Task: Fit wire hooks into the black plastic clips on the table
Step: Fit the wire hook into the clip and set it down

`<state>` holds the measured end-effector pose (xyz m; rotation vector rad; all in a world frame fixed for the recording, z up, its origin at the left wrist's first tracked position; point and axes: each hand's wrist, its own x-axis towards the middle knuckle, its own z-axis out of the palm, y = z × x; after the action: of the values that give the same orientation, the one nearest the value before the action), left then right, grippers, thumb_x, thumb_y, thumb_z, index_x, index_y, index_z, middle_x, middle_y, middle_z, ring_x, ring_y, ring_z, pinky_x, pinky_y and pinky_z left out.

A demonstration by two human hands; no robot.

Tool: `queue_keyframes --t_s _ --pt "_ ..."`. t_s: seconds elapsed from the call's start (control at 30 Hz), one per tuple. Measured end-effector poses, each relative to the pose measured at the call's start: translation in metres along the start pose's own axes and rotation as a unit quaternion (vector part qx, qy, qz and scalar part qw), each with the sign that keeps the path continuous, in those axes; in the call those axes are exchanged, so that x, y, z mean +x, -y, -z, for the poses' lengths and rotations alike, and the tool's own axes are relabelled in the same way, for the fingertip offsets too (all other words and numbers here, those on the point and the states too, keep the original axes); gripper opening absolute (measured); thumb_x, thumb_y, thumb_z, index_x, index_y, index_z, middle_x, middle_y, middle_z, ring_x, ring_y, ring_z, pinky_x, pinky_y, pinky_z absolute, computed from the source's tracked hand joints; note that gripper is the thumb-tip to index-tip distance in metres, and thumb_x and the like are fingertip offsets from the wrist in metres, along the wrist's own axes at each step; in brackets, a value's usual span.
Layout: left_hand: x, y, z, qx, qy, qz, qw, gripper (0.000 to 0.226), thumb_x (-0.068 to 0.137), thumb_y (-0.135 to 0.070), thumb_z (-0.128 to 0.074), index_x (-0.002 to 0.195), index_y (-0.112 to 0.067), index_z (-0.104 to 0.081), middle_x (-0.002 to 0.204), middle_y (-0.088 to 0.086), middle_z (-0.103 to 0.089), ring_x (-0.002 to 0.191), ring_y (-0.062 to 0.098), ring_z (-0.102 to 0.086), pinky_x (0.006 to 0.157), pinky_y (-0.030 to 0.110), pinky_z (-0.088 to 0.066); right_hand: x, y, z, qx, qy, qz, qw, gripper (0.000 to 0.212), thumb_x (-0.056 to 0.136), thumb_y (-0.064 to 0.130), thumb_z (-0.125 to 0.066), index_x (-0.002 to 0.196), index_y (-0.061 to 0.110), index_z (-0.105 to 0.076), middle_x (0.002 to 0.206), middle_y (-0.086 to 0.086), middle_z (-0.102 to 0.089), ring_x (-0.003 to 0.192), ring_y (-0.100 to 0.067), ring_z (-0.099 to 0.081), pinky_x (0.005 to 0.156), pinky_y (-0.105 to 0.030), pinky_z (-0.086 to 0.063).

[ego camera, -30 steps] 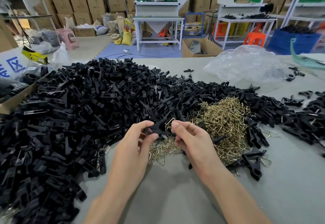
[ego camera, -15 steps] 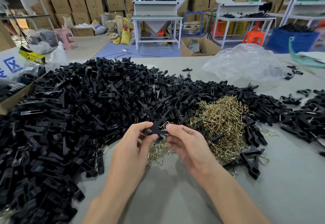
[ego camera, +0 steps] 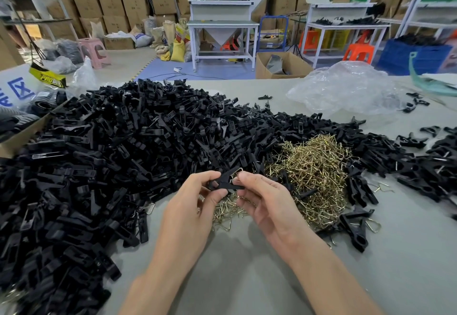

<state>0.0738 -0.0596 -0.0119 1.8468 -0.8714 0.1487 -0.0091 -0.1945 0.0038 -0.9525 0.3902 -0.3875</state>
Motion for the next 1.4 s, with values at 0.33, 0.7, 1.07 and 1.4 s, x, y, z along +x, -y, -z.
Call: queue_keyframes --t_s 0.33,0.7,1.07,1.4 --pt "0.000 0.001 -0.001 -0.030 0.008 0.015 0.999 0.035 0.090 -0.030 -0.069 0.107 -0.058 -0.055 0.099 -0.032 -0.063 0.089 -0.005 -0.060 0.064 0.015 -0.048 -0.002 0.003 0.002 -0.019 0.031 -0.011 0.999 0.010 0.077 0.019 -0.076 0.083 0.013 -0.079 0.087 -0.003 -0.071 0.076 -0.012 -0.064 0.074 -0.026 -0.057" --pt "-0.002 -0.004 -0.004 -0.080 0.008 0.041 0.996 0.036 0.091 -0.025 -0.068 0.105 -0.056 -0.058 0.092 -0.027 -0.066 0.080 0.001 -0.063 0.060 0.035 -0.058 -0.005 0.000 0.001 0.021 0.098 -0.064 0.993 0.017 0.089 0.036 -0.071 0.092 0.020 -0.074 0.105 -0.008 -0.071 0.090 -0.018 -0.065 0.080 -0.035 -0.052" --pt "-0.008 -0.023 -0.014 -0.276 0.046 0.084 0.956 0.018 0.089 -0.034 -0.060 0.105 -0.032 -0.067 0.077 0.002 -0.070 0.065 0.010 -0.062 0.060 0.020 -0.050 -0.010 -0.005 -0.006 0.172 0.139 -0.093 0.971 0.052 0.089 0.037 -0.065 0.139 0.024 -0.059 0.139 -0.007 -0.055 0.095 -0.021 -0.043 0.096 -0.038 -0.033" --pt "-0.006 -0.027 -0.015 -0.357 0.131 0.127 0.916 0.030 0.085 -0.024 -0.060 0.111 -0.013 -0.068 0.079 0.005 -0.075 0.071 0.008 -0.069 0.066 0.017 -0.053 -0.015 -0.009 -0.004 0.135 0.141 -0.047 0.980 0.014 0.084 0.025 -0.059 0.073 0.025 -0.066 0.135 -0.009 -0.065 0.101 -0.018 -0.070 0.088 -0.034 -0.056"
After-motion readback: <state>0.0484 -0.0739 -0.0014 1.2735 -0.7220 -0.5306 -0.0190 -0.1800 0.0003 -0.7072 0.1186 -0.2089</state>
